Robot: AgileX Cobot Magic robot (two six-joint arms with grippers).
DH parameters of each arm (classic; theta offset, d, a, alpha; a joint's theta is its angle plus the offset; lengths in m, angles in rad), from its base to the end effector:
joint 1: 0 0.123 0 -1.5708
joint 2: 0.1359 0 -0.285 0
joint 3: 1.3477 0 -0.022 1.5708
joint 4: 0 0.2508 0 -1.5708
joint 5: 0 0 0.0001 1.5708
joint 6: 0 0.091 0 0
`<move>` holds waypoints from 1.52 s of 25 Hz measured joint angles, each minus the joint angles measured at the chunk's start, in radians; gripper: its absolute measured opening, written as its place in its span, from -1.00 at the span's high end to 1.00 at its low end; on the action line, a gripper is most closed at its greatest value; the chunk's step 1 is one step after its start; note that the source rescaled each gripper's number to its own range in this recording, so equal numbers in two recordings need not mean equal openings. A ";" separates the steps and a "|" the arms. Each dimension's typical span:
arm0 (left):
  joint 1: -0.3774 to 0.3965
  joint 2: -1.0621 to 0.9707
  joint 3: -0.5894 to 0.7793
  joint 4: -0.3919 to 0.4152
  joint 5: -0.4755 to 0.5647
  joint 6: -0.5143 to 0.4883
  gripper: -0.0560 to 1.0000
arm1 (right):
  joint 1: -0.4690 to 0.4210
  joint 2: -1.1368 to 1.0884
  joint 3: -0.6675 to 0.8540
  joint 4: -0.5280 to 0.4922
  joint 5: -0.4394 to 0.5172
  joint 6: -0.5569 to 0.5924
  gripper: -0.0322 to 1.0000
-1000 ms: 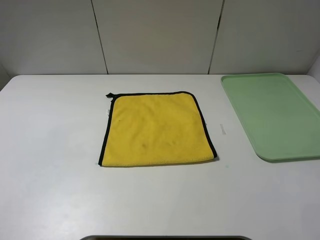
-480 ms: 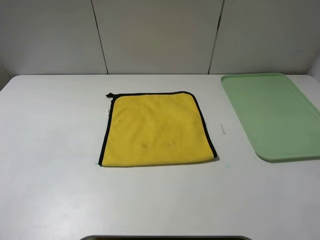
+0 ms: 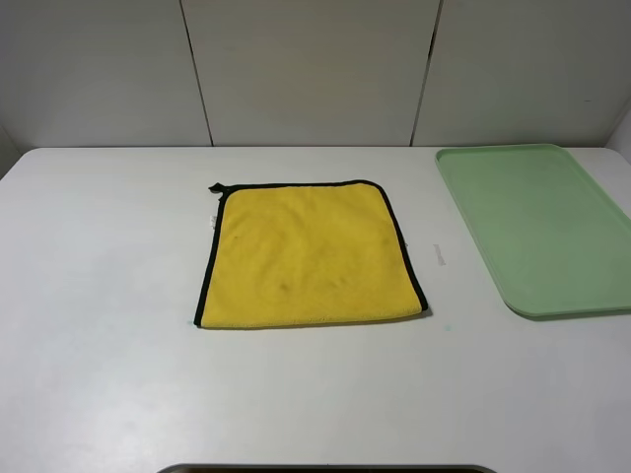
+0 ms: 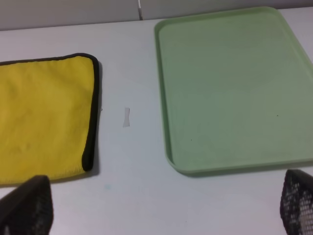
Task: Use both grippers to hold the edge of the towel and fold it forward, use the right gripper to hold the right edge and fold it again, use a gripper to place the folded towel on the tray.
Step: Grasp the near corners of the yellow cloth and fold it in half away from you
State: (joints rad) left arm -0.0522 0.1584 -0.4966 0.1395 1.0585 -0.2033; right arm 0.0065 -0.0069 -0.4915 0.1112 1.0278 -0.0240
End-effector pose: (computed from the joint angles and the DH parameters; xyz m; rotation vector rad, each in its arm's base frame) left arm 0.0202 0.0100 0.2760 -0.1582 2.1888 0.0287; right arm -0.0039 0.0086 0.2780 -0.0335 2.0099 0.1212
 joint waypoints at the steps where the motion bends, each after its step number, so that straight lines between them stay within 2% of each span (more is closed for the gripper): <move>1: 0.000 0.000 0.000 0.000 0.000 0.000 -1.00 | 0.000 0.000 0.000 0.000 0.000 0.000 -1.00; 21: 0.000 0.000 -0.002 -0.003 0.000 0.001 -1.00 | 0.000 0.000 0.000 0.003 -0.001 0.000 -1.00; 25: 0.000 -0.001 -0.043 -0.003 0.006 0.002 -1.00 | 0.000 0.008 -0.013 0.028 -0.001 0.000 -1.00; 31: 0.000 0.032 -0.139 -0.003 0.005 0.054 -0.99 | 0.000 0.197 -0.132 0.034 -0.039 -0.007 -1.00; 38: 0.000 0.287 -0.270 -0.003 0.006 0.175 -0.98 | 0.000 0.512 -0.289 0.037 -0.089 -0.095 -1.00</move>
State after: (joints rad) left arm -0.0522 0.4455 -0.7667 0.1365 1.0649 -0.0286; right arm 0.0065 0.5054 -0.7806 0.1486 0.9389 -0.1190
